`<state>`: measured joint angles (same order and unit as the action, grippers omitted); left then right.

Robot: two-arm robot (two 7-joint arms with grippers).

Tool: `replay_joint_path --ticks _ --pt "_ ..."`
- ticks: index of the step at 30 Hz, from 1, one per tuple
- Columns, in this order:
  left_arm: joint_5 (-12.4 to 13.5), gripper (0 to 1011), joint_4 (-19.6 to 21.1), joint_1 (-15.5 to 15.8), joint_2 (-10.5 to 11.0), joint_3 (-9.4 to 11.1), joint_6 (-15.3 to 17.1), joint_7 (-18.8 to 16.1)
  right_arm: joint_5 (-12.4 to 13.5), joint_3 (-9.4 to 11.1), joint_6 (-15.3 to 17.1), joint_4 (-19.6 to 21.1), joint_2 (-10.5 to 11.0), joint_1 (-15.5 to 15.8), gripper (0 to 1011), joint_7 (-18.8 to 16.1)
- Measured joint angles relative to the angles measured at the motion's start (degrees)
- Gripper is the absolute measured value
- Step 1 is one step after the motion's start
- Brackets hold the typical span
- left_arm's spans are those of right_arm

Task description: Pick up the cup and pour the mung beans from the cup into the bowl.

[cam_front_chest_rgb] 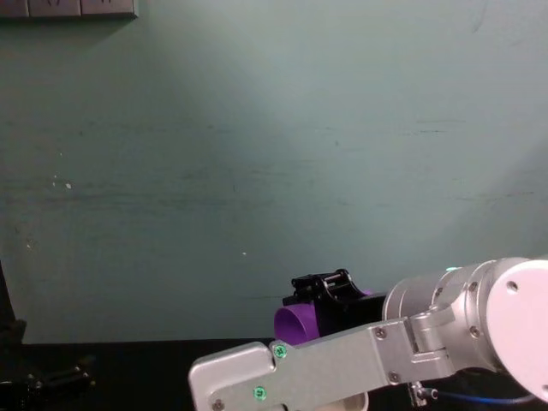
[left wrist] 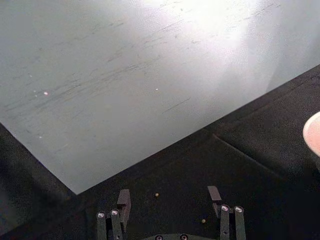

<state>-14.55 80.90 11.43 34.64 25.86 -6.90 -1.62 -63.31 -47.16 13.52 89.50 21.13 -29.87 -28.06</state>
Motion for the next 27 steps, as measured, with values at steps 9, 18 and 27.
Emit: replay_joint_path --ticks 9,18,27 --pt "0.00 1000 0.00 0.00 0.00 0.00 0.00 0.00 -1.13 0.23 -0.43 0.22 -0.22 0.25 726 -0.55" --pt "0.00 1000 0.00 0.00 0.00 0.00 0.00 0.00 -1.55 0.18 -1.11 0.16 -0.29 0.21 726 -0.97" --pt "0.00 1000 0.00 0.00 0.00 0.00 0.00 0.00 -1.92 -0.01 -1.27 0.17 -0.32 0.22 726 -1.21"
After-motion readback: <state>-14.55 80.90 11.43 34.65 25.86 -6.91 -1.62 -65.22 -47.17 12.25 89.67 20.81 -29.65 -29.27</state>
